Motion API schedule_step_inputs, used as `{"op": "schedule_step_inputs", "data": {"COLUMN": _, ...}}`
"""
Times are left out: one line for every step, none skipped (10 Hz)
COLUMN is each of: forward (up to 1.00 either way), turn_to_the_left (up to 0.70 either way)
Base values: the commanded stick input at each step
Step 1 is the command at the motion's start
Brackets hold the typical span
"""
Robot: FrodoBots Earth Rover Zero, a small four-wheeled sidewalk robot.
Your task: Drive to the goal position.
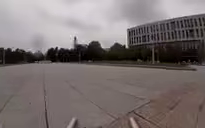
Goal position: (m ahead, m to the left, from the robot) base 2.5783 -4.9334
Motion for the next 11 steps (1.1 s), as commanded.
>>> {"op": "schedule_step_inputs", "data": {"forward": 0.80, "turn_to_the_left": 0.00}}
{"op": "schedule_step_inputs", "data": {"forward": 0.80, "turn_to_the_left": 0.00}}
{"op": "schedule_step_inputs", "data": {"forward": 0.80, "turn_to_the_left": 0.00}}
{"op": "schedule_step_inputs", "data": {"forward": 0.80, "turn_to_the_left": 0.00}}
{"op": "schedule_step_inputs", "data": {"forward": 0.80, "turn_to_the_left": 0.00}}
{"op": "schedule_step_inputs", "data": {"forward": 0.80, "turn_to_the_left": 0.00}}
{"op": "schedule_step_inputs", "data": {"forward": 0.80, "turn_to_the_left": 0.00}}
{"op": "schedule_step_inputs", "data": {"forward": 0.80, "turn_to_the_left": 0.00}}
{"op": "schedule_step_inputs", "data": {"forward": 0.80, "turn_to_the_left": 0.00}}
{"op": "schedule_step_inputs", "data": {"forward": 0.80, "turn_to_the_left": 0.00}}
{"op": "schedule_step_inputs", "data": {"forward": 0.80, "turn_to_the_left": 0.00}}
